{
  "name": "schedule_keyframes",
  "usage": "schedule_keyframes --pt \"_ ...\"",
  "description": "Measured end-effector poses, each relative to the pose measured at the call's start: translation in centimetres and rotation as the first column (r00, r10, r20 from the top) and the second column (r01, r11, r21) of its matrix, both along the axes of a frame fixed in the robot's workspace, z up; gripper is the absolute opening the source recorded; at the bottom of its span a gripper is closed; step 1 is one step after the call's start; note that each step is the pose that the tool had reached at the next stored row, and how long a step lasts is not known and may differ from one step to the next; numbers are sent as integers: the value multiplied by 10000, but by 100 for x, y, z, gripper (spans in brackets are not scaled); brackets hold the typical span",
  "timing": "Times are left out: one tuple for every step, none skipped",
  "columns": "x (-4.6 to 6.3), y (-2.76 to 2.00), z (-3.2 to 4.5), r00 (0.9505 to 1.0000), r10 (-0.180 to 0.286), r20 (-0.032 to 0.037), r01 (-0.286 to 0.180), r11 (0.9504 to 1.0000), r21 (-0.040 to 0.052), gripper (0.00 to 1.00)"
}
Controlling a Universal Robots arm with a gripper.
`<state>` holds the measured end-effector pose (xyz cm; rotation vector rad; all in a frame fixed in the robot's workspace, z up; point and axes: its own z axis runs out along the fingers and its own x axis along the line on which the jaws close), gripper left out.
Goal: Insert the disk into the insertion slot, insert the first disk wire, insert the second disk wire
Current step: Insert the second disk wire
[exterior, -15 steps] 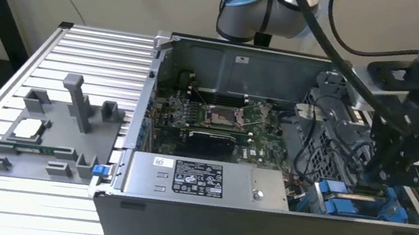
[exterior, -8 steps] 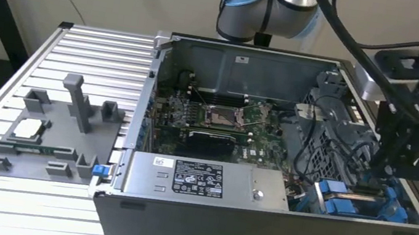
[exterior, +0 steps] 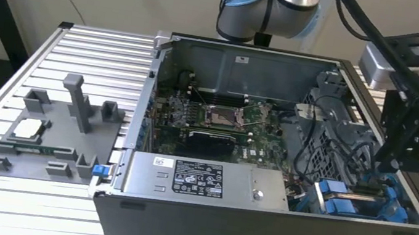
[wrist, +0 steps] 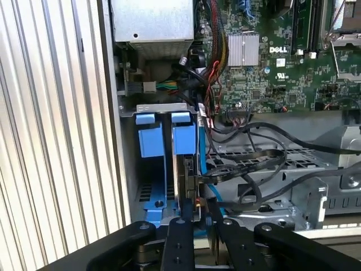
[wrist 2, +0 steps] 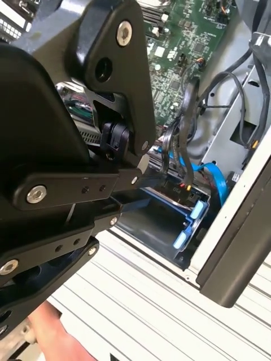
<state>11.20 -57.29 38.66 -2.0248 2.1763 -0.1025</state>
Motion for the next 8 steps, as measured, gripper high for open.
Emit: schedule_keyframes --pt "0 0 9 10000 0 0 0 10000 1 100" --pt "0 0 13 10000 0 -1 0 10000 2 100" --pt "0 0 14 10000 0 0 0 10000 3 100" --pt "0 0 15 10000 0 0 0 10000 4 100" --pt "0 0 18 10000 0 -1 0 10000 0 100" --pt "0 0 19 10000 1 0 -1 10000 1 100" --pt "0 0 19 10000 0 0 0 10000 0 100" --pt "0 0 20 10000 0 0 0 10000 1 100"
